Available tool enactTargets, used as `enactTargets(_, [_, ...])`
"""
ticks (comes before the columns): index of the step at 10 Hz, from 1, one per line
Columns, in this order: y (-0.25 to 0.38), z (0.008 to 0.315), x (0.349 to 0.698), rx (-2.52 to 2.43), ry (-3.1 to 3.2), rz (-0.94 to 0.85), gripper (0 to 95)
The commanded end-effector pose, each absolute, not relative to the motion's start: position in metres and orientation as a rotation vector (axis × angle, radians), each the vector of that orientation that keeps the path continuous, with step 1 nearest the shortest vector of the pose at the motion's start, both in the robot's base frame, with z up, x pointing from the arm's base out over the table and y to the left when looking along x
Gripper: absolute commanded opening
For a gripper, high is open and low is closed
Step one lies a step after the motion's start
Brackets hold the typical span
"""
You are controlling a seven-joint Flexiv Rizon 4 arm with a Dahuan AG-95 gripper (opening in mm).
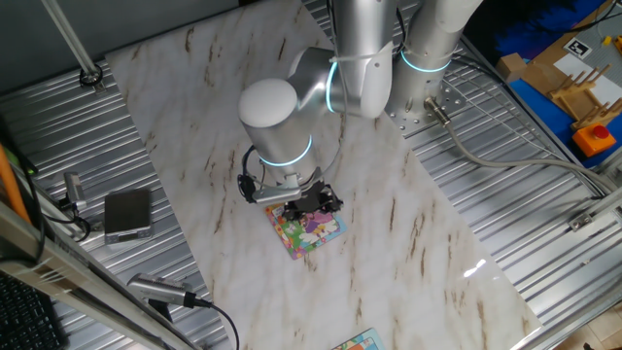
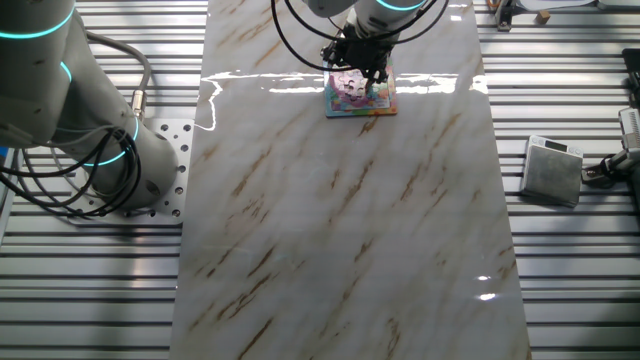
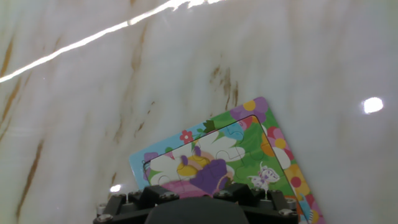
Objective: Assemble one piece of a puzzle
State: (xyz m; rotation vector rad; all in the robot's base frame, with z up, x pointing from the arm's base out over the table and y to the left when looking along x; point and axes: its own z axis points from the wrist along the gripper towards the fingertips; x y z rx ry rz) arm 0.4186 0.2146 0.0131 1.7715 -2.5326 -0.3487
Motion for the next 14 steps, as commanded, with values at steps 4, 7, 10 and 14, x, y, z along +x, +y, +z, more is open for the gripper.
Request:
enactTargets(4, [0.2166, 0.0145, 0.4162, 1.764, -2.536, -0.351, 76.0])
enactTargets(7, [0.2168, 0.0150, 0.4160, 1.760, -2.539, -0.348, 76.0])
enactTargets(10, [0.2171, 0.0152, 0.4170, 1.784, -2.523, -0.347, 76.0])
enactTargets(14, [0.2159, 0.0135, 0.4182, 1.799, -2.522, -0.339, 76.0])
